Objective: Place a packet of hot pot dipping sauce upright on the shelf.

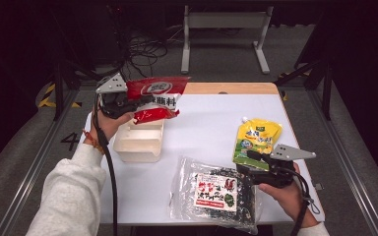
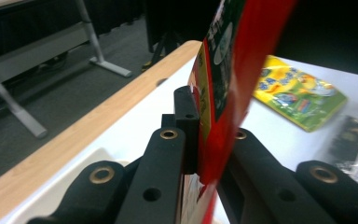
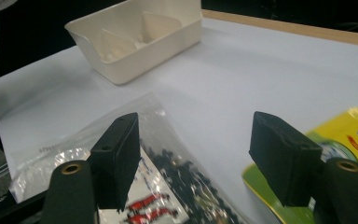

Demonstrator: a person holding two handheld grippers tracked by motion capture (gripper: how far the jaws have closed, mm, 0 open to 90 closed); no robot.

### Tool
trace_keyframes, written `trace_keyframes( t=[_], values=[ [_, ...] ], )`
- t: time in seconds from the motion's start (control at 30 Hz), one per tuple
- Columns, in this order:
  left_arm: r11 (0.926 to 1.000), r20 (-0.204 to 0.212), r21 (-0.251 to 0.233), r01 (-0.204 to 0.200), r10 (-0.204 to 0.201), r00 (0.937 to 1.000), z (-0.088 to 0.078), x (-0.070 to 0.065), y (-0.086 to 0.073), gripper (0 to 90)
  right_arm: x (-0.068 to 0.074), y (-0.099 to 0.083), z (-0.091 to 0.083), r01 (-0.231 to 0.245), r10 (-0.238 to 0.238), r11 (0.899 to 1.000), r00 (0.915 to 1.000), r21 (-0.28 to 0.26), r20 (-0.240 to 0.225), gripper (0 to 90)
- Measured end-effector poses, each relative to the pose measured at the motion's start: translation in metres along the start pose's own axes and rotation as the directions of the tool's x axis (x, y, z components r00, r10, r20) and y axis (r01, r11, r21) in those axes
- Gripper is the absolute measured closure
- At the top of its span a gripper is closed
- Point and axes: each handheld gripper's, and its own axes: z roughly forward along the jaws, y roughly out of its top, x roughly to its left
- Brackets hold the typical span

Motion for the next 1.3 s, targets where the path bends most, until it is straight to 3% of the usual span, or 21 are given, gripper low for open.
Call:
trace_keyframes(
  t=[0.2,0.3,0.53,0.6,0.8,0.93,1.1,1.3],
  values=[
    [0.9995,-0.040,0.031,-0.012,0.013,0.9991,0.013,0.028,-0.006,90.0,-0.006,-0.018,-0.022,-0.035,0.034,0.999,0.9978,0.014,0.057,33.0],
    [0.9968,-0.047,0.077,-0.021,0.024,0.9986,0.026,0.041,-0.012,90.0,-0.007,-0.027,-0.030,-0.041,0.038,0.999,0.9950,0.030,0.093,33.0],
    [0.9900,-0.091,0.140,-0.017,0.030,0.9954,0.042,0.058,-0.027,90.0,-0.006,-0.037,-0.040,-0.054,0.048,0.998,0.9909,0.042,0.126,32.8],
    [0.9874,-0.084,0.157,-0.020,0.033,0.9959,0.045,0.062,-0.032,90.0,-0.006,-0.038,-0.043,-0.058,0.052,0.998,0.9896,0.040,0.134,32.8],
    [0.9891,-0.099,0.146,0.020,-0.005,0.9951,0.050,0.071,-0.047,90.0,-0.006,-0.041,-0.043,-0.067,0.059,0.997,0.9875,0.049,0.146,31.8],
    [0.9879,-0.096,0.154,0.020,-0.005,0.9954,0.055,0.071,-0.052,89.8,-0.005,-0.042,-0.040,-0.063,0.055,0.996,0.9889,0.058,0.138,31.6],
    [0.9783,-0.100,0.202,0.048,-0.028,0.9946,0.067,0.073,-0.061,88.2,-0.002,-0.041,-0.036,-0.055,0.045,0.996,0.9906,0.069,0.129,31.5],
    [0.9834,-0.126,0.167,0.071,-0.050,0.9908,0.053,0.073,-0.058,78.5,-0.004,-0.041,-0.037,-0.052,0.043,0.996,0.9907,0.069,0.129,31.0]
  ],
)
